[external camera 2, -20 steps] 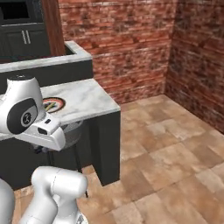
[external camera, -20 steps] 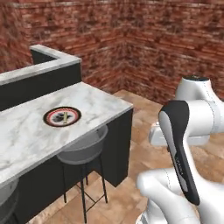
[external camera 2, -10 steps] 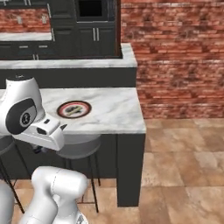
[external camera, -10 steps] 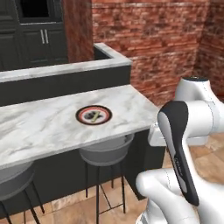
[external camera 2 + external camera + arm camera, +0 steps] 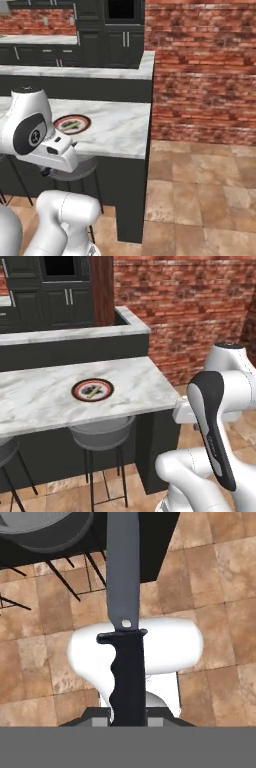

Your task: Retrieve the butter from the fridge and place it on a plate on the dining table. Then retrieve the butter knife by the fridge and place it near the plate.

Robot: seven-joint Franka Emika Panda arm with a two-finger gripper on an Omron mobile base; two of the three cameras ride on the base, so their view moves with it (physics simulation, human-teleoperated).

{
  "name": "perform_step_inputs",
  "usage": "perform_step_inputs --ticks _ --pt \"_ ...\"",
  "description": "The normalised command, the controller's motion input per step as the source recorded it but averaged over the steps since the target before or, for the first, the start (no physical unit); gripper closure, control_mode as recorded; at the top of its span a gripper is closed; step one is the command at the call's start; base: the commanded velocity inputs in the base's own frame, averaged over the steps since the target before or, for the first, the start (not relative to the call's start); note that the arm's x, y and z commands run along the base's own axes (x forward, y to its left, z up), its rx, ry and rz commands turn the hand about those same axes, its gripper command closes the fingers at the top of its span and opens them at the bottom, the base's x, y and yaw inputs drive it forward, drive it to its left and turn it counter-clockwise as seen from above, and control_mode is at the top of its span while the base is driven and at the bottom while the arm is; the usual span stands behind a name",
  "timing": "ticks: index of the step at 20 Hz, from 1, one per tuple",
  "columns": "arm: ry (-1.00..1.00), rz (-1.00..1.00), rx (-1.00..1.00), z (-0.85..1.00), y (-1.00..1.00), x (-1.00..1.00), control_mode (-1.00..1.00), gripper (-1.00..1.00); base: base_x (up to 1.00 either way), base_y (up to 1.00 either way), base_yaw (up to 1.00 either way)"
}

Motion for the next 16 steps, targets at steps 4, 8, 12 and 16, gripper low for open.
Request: perform_step_inputs --ticks 4,8,12,16 --pt "0.0 0.0 0.0 0.0 0.0 0.0 1.0 1.0 0.61 0.23 0.0" --pt "0.0 0.0 0.0 0.0 0.0 0.0 1.0 1.0 0.68 0.41 0.0" --pt "0.0 0.0 0.0 0.0 0.0 0.0 1.0 1.0 0.77 0.34 0.0" --pt "0.0 0.0 0.0 0.0 0.0 0.0 1.0 1.0 0.61 0.35 0.0"
